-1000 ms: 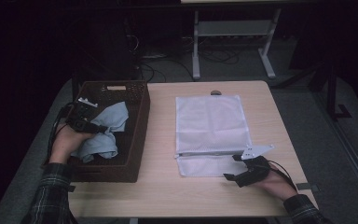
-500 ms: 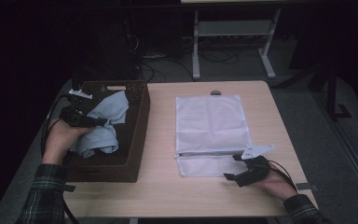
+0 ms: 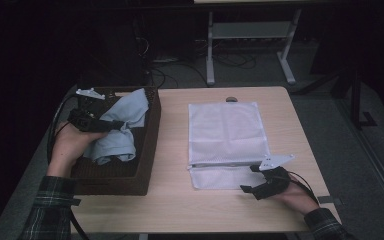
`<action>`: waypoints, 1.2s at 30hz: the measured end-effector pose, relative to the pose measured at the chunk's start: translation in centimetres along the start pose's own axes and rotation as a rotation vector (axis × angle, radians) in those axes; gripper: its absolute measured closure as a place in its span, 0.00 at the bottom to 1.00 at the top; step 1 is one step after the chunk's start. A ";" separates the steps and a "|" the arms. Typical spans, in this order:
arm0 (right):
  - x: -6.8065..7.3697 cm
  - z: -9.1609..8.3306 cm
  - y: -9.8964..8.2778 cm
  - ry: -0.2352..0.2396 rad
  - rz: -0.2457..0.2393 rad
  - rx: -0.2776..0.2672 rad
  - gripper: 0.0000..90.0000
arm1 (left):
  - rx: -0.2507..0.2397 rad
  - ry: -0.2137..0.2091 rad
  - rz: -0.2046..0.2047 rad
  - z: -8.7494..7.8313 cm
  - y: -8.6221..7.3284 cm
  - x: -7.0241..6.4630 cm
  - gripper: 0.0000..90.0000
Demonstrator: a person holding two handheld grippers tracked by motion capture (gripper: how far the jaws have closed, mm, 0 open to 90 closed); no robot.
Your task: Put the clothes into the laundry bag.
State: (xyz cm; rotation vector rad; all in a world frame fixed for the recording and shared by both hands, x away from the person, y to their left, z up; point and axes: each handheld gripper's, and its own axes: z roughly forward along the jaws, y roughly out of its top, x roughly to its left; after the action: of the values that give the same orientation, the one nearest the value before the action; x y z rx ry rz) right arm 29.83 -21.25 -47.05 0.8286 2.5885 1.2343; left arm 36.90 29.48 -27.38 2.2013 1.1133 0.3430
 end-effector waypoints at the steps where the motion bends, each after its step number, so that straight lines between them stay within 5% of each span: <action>1: 0.0 0.0 0.0 0.000 0.000 0.000 0.18 | -0.011 -0.009 0.008 -0.1 0.4 -0.6 0.75; 20: -0.2 -0.1 0.0 -0.005 0.003 0.000 0.18 | -0.077 -0.112 0.109 0.5 3.0 -6.5 0.75; 36: -0.2 -0.3 0.0 -0.005 0.002 -0.006 0.18 | -0.082 -0.194 0.164 3.2 3.6 -11.1 0.75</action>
State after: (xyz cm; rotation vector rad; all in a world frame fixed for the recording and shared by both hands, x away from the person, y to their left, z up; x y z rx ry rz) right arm 29.92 -21.57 -46.85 0.8331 2.5792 1.2378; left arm 33.98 17.74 -26.86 2.2048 0.8042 0.2347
